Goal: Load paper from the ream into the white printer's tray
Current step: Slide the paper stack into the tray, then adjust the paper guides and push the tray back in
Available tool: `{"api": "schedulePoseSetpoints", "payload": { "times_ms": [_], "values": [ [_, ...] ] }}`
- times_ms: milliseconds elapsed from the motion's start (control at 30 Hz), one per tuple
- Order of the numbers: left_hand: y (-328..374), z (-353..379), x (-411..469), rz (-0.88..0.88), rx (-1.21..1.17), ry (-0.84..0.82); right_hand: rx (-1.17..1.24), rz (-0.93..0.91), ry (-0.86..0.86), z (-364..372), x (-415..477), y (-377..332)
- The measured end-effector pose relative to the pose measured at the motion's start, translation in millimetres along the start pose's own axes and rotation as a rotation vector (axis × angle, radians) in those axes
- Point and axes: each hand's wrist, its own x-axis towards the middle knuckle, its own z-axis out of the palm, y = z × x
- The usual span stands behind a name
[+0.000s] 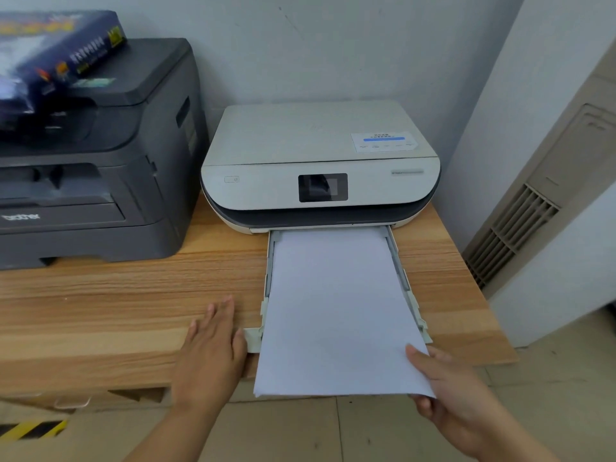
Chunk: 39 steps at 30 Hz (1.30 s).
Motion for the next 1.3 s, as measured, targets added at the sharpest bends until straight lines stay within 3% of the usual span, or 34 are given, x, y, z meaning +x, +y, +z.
{"api": "schedulePoseSetpoints", "payload": {
  "times_ms": [700,1100,1200,1300],
  "values": [
    [-1.8,3.6,1.1,0.011,0.004,0.028,-0.273,-0.057,0.078,25.0,53.5,-72.8],
    [-3.0,4.2,1.9,0.008,-0.002,0.033,-0.438,-0.101,0.137,33.0,69.3,-78.7],
    [-2.5,4.0,2.1,0.010,0.006,0.035,-0.626,-0.160,0.212,34.2,71.9,-78.3],
    [-1.9,4.1,1.7,0.010,0.001,0.043,-0.971,-0.290,0.272,28.7,70.8,-80.0]
  ]
}}
